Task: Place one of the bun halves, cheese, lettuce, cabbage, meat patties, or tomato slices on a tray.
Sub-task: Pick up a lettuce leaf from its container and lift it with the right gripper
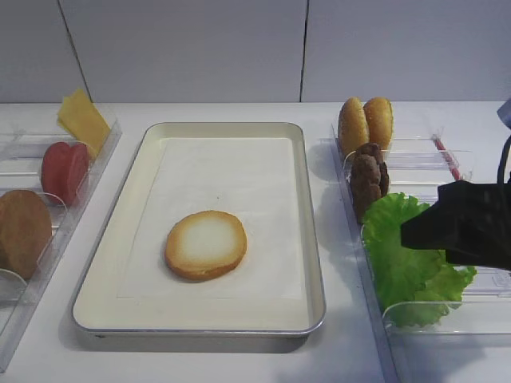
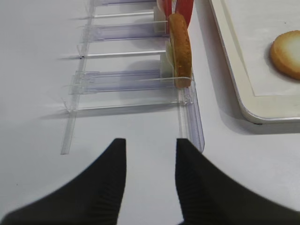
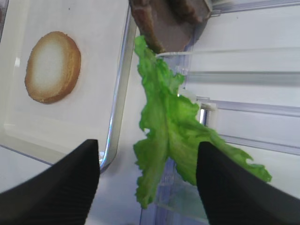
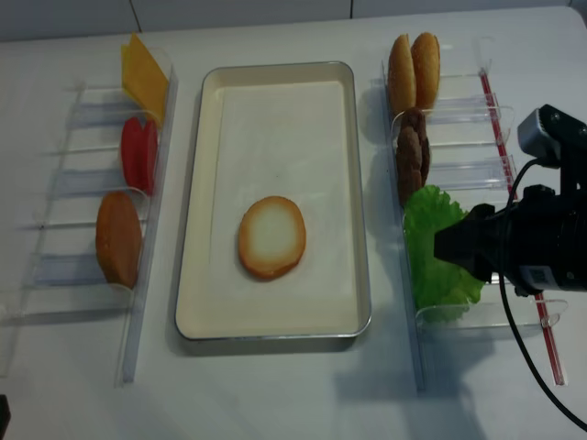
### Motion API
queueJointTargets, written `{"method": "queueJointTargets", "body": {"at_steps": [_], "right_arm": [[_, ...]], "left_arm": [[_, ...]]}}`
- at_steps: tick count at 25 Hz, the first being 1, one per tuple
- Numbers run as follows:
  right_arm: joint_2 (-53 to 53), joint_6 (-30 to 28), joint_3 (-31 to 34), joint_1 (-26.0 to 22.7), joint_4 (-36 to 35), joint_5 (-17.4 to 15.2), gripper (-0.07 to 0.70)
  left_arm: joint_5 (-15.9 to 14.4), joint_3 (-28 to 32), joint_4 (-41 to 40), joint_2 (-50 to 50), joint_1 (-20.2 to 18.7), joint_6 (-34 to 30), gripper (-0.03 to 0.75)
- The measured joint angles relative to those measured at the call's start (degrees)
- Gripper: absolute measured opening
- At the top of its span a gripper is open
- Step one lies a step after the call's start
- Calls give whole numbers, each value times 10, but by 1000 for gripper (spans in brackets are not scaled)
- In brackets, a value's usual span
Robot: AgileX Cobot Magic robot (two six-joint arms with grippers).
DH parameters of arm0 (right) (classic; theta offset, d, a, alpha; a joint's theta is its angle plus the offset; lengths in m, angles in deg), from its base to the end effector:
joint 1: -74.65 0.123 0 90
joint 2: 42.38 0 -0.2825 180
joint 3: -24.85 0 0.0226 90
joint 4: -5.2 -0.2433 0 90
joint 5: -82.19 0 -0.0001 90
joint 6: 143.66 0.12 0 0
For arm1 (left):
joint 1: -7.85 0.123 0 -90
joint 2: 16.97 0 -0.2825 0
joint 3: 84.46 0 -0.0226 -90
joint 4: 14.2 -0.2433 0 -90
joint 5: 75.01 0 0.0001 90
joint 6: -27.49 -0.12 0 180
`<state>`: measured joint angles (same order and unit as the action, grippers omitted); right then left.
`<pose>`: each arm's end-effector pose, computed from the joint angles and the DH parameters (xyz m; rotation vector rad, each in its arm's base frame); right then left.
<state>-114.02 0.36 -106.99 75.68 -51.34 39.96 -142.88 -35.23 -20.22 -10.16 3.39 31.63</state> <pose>0.1871 0.0707 0.2071 0.0143 2.5127 0.8498 0.0087 0.0110 0.2446 -0.0072 2.1578 0.0413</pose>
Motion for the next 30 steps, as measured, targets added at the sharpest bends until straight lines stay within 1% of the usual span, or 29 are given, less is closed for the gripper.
{"method": "queueJointTargets", "body": {"at_steps": [3, 6, 10, 15, 17, 21, 23, 26, 30], "right_arm": [[-9, -27, 0, 0, -29, 5, 435], [-23, -42, 0, 0, -48, 16, 390], [-33, -46, 0, 0, -57, 21, 329], [-37, -48, 0, 0, -63, 22, 230], [-37, -48, 0, 0, -63, 22, 170], [-37, -48, -1, 0, -63, 10, 57], [-37, -48, -6, 0, -63, -1, 25], [-37, -46, -20, 0, -63, -15, 20], [-33, -30, -35, 0, -62, -43, 19]], "left_arm": [[0, 0, 0, 0, 0, 0, 259], [0, 0, -1, 0, 0, 0, 259], [0, 0, -1, 0, 0, 0, 259], [0, 0, -1, 0, 0, 0, 259], [0, 0, -1, 0, 0, 0, 259], [0, 0, -1, 0, 0, 0, 259], [0, 0, -1, 0, 0, 0, 259], [0, 0, -1, 0, 0, 0, 259], [0, 0, -1, 0, 0, 0, 258]]}}
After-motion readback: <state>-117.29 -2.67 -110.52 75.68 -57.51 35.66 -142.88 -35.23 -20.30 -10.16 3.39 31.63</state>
